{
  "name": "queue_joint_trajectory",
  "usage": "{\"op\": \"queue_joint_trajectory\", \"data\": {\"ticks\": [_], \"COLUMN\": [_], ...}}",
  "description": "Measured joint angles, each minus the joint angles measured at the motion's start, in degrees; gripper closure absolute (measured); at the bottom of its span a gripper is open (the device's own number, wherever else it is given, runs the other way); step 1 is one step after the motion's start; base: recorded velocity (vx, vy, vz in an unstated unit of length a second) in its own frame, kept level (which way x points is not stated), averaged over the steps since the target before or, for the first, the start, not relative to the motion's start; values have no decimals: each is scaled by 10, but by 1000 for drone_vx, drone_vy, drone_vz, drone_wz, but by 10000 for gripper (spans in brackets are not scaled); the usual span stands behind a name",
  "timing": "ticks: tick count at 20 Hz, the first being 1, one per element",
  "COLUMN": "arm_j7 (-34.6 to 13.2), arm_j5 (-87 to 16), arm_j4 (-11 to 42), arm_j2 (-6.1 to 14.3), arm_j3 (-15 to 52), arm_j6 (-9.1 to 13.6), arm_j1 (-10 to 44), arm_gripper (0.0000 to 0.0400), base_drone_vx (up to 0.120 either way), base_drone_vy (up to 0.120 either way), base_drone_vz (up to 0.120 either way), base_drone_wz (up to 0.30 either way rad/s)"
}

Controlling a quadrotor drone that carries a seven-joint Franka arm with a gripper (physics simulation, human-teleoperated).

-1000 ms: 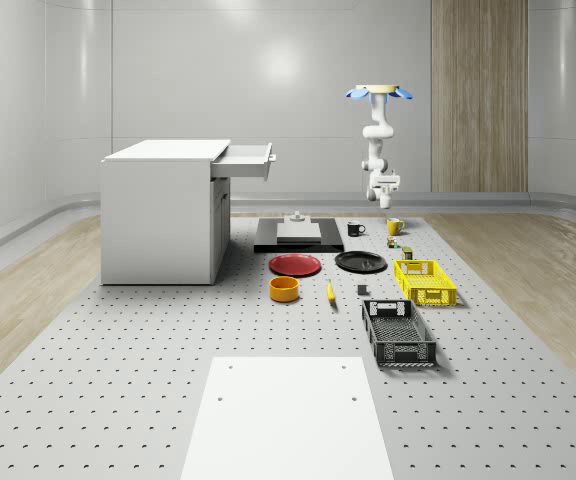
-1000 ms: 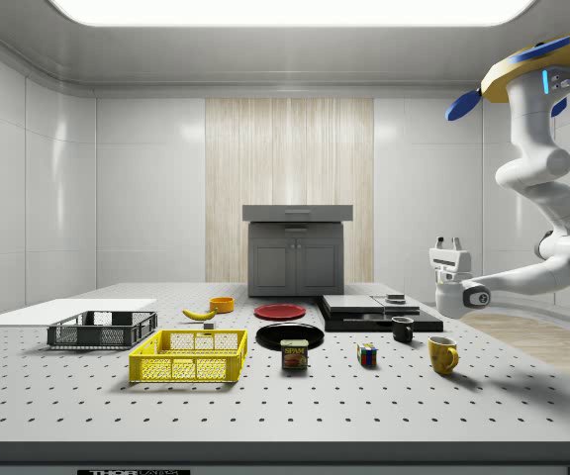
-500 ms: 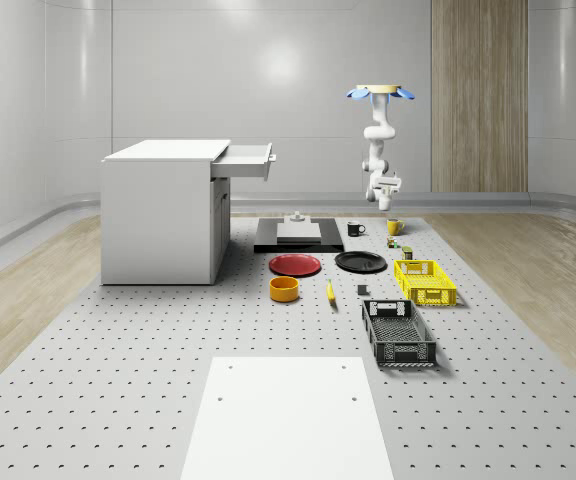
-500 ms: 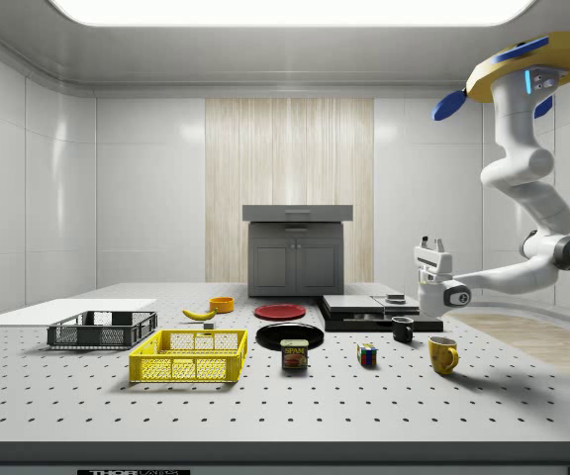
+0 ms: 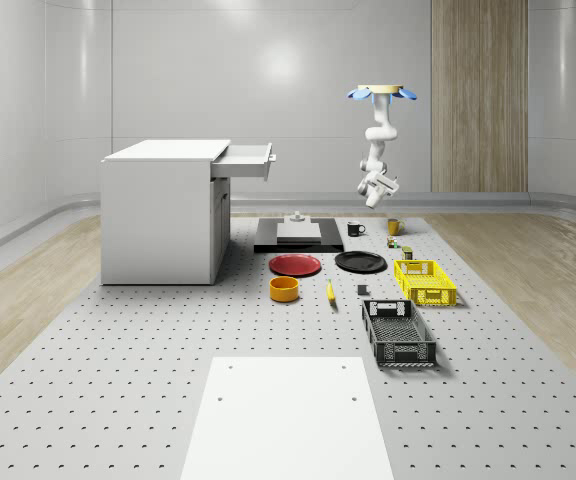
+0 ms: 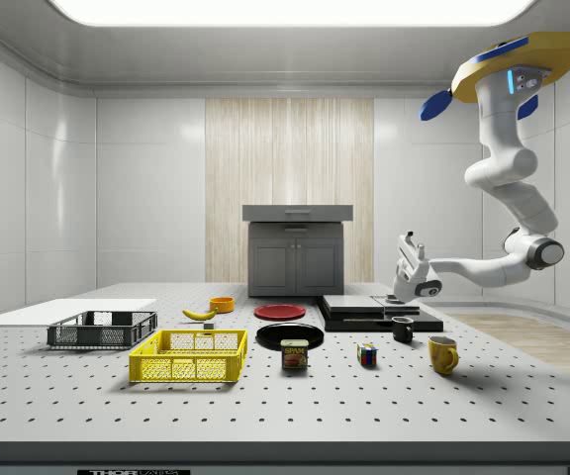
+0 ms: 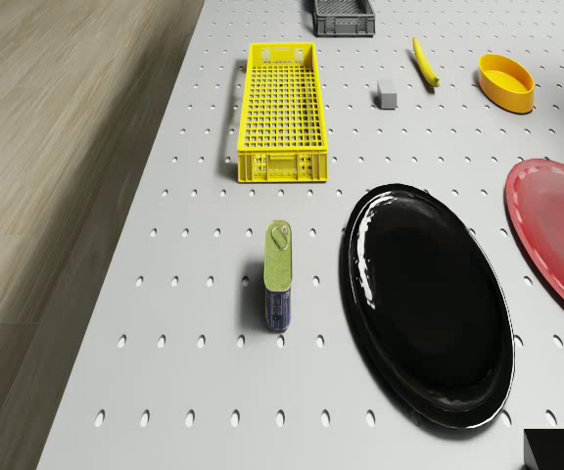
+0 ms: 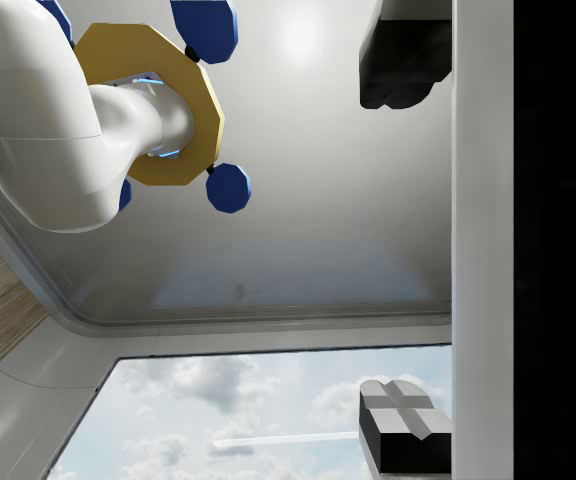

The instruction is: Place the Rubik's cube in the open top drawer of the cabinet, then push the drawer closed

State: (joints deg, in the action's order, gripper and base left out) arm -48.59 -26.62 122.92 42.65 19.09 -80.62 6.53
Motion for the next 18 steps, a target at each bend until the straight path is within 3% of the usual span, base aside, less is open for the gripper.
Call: {"op": "queue_joint_trajectory", "data": {"ticks": [3,8,13,18], "arm_j7": [-29,-124,-249,-334], "arm_j5": [-149,-467,-719,-829], "arm_j4": [62,240,372,417], "arm_j2": [14,53,93,127], "arm_j3": [97,276,404,472], "arm_j6": [-7,-6,51,109], "arm_j1": [36,136,286,411], "arm_gripper": [0,0,0,0], "base_drone_vx": [40,0,0,80], "base_drone_vy": [0,0,0,0], "base_drone_vz": [-120,-120,-120,-120], "base_drone_wz": [0,0,0,0]}}
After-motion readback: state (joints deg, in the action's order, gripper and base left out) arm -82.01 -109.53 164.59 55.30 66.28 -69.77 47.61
